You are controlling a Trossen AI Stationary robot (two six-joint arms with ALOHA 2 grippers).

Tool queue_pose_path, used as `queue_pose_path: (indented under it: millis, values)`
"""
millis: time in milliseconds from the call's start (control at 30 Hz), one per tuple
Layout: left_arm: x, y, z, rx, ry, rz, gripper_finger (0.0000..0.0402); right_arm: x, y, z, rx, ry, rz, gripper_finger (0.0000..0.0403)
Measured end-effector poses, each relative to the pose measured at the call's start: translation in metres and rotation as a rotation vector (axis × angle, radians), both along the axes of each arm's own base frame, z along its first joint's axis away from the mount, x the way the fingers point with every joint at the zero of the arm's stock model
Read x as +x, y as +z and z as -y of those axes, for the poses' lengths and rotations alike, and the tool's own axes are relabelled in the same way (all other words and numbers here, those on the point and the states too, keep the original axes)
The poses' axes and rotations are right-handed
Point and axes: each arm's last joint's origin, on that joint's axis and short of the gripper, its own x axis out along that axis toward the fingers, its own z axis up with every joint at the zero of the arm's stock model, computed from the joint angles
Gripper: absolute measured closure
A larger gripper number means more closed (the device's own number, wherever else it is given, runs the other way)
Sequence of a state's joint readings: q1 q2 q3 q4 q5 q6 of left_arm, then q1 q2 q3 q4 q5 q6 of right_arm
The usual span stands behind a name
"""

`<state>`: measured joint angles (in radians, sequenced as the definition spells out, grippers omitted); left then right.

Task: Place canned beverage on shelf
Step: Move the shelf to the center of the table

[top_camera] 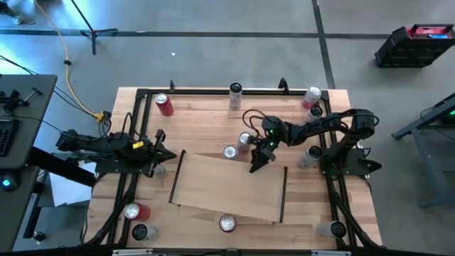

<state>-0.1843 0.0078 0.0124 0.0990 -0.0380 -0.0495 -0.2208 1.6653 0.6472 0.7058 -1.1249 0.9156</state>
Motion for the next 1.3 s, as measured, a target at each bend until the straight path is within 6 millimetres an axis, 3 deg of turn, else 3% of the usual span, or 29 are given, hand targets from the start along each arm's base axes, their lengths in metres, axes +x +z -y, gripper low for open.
queue_pose_path:
  millis: [267,500,967,1300]
  values:
    - [0.0,0.0,0.0,0.0,0.0,0.0,0.0396,-0.021,0.026,0.009,-0.1,-0.085,0.014,0.0256]
    - [0.0,0.0,0.0,0.0,0.0,0.0,0.0396,-0.039,0.021,0.012,-0.294,-0.181,-0.088,0.0256]
    - [0.0,0.0,0.0,0.0,0.0,0.0,0.0396,-0.038,0.02,0.011,-0.392,-0.194,-0.036,0.0252]
    - [0.0,0.0,0.0,0.0,0.0,0.0,0.0396,-0.035,0.02,0.001,-0.434,-0.17,-0.01,0.0207]
